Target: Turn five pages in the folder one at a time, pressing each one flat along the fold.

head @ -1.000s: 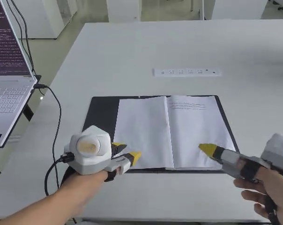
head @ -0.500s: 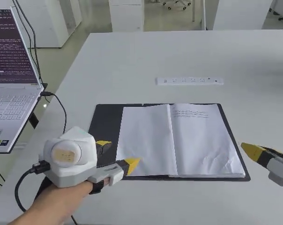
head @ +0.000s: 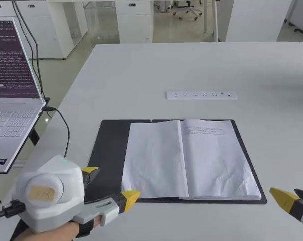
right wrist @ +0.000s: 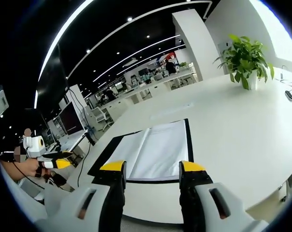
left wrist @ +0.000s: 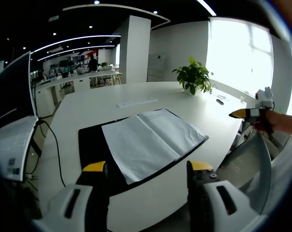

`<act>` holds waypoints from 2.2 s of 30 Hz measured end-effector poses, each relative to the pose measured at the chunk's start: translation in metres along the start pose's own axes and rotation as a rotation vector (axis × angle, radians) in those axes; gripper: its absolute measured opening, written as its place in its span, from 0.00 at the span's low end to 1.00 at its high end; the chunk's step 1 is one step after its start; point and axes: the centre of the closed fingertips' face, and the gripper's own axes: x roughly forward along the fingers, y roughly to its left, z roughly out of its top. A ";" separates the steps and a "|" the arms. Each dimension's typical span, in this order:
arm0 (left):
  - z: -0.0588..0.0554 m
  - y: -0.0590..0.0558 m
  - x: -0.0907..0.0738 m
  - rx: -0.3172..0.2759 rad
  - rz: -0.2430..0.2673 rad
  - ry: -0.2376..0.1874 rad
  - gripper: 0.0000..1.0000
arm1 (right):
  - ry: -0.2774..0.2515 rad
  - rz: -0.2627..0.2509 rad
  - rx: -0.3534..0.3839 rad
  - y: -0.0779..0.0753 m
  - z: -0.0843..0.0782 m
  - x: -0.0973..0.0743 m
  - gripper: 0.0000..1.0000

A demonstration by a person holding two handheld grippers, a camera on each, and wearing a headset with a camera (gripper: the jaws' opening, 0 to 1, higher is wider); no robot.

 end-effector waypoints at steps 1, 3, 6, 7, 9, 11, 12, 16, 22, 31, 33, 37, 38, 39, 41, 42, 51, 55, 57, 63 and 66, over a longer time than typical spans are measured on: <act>-0.001 0.001 -0.001 0.000 0.003 0.004 0.66 | -0.001 -0.005 0.000 -0.002 0.001 0.000 0.42; -0.001 0.002 -0.003 -0.003 0.008 0.004 0.66 | -0.005 -0.006 -0.002 -0.004 0.003 -0.001 0.43; -0.001 0.002 -0.003 -0.003 0.008 0.006 0.65 | 0.000 -0.005 -0.010 -0.005 0.003 0.000 0.42; -0.001 0.003 -0.003 0.003 0.011 0.011 0.66 | 0.003 -0.007 -0.014 -0.005 0.003 0.001 0.42; 0.001 0.001 -0.001 0.006 0.006 0.011 0.64 | 0.012 -0.005 -0.027 -0.006 0.002 0.002 0.42; 0.003 -0.001 0.002 0.011 0.002 0.011 0.65 | 0.018 -0.005 -0.038 -0.005 0.002 0.004 0.42; 0.003 -0.003 0.003 0.012 -0.002 0.014 0.64 | 0.022 -0.001 -0.040 -0.005 0.002 0.005 0.42; 0.005 -0.010 0.012 0.020 -0.019 0.014 0.64 | 0.031 0.005 -0.052 -0.005 0.001 0.007 0.42; 0.003 -0.032 0.039 0.055 -0.077 0.038 0.63 | 0.057 0.007 -0.070 -0.008 -0.005 0.015 0.42; -0.007 -0.078 0.091 0.146 -0.183 0.092 0.62 | 0.099 0.013 -0.104 -0.017 -0.021 0.026 0.42; -0.008 -0.092 0.106 0.167 -0.210 0.094 0.61 | 0.103 0.016 -0.104 -0.017 -0.024 0.027 0.42; -0.007 -0.113 0.129 0.165 -0.244 0.092 0.60 | 0.114 0.016 -0.107 -0.019 -0.028 0.030 0.42; -0.006 -0.120 0.138 0.164 -0.255 0.085 0.60 | 0.115 0.017 -0.106 -0.019 -0.029 0.031 0.41; -0.006 -0.124 0.143 0.166 -0.259 0.086 0.60 | 0.116 0.018 -0.101 -0.020 -0.029 0.032 0.41; -0.008 -0.135 0.156 0.173 -0.277 0.093 0.58 | 0.119 0.019 -0.108 -0.020 -0.029 0.033 0.41; -0.008 -0.139 0.161 0.180 -0.278 0.092 0.58 | 0.119 0.019 -0.111 -0.020 -0.029 0.034 0.41; -0.015 -0.164 0.198 0.263 -0.320 0.099 0.55 | 0.141 0.020 -0.117 -0.026 -0.033 0.039 0.41; -0.021 -0.168 0.212 0.282 -0.319 0.113 0.54 | 0.149 0.017 -0.113 -0.030 -0.034 0.042 0.41; -0.022 -0.170 0.216 0.277 -0.315 0.116 0.54 | 0.149 0.014 -0.112 -0.031 -0.034 0.043 0.41; -0.023 -0.179 0.233 0.245 -0.310 0.107 0.53 | 0.154 0.009 -0.097 -0.034 -0.035 0.046 0.40; -0.020 -0.180 0.243 0.207 -0.290 0.085 0.51 | 0.158 0.006 -0.095 -0.035 -0.036 0.047 0.40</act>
